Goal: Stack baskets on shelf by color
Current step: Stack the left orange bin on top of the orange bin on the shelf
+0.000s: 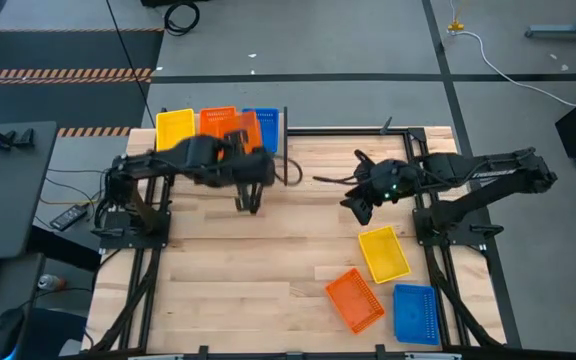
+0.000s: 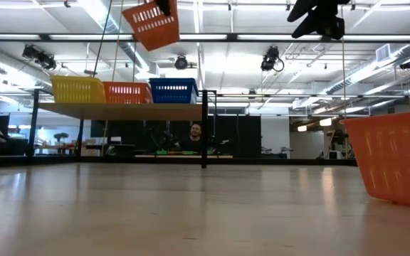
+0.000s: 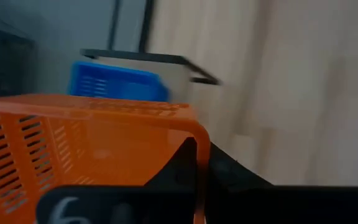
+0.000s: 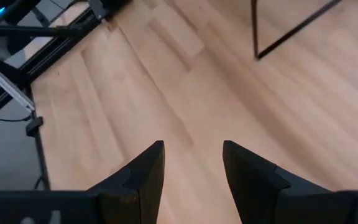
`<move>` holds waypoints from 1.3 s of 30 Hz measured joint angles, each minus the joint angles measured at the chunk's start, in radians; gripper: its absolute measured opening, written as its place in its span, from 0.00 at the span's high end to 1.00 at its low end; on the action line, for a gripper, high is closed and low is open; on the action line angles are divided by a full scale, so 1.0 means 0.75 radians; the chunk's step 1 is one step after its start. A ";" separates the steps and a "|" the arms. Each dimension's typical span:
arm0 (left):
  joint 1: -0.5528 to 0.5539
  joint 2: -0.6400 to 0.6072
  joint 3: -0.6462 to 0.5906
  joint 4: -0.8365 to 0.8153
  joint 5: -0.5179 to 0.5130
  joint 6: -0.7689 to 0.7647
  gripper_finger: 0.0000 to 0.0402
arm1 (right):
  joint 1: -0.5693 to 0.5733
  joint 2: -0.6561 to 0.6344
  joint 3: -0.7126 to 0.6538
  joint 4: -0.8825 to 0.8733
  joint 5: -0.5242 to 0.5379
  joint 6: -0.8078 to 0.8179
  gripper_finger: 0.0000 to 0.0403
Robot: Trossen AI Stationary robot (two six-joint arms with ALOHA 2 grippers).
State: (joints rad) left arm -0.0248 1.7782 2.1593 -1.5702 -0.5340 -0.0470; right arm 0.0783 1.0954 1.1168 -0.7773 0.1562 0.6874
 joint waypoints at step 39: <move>0.847 0.001 0.010 -0.001 0.659 0.601 0.98 | -0.480 -0.065 0.000 -0.003 -0.027 -0.234 0.58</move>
State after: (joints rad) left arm 0.6107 1.7790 2.1666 -1.5708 -0.0398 0.4036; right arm -0.2816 1.0466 1.1168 -0.7795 0.1360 0.5118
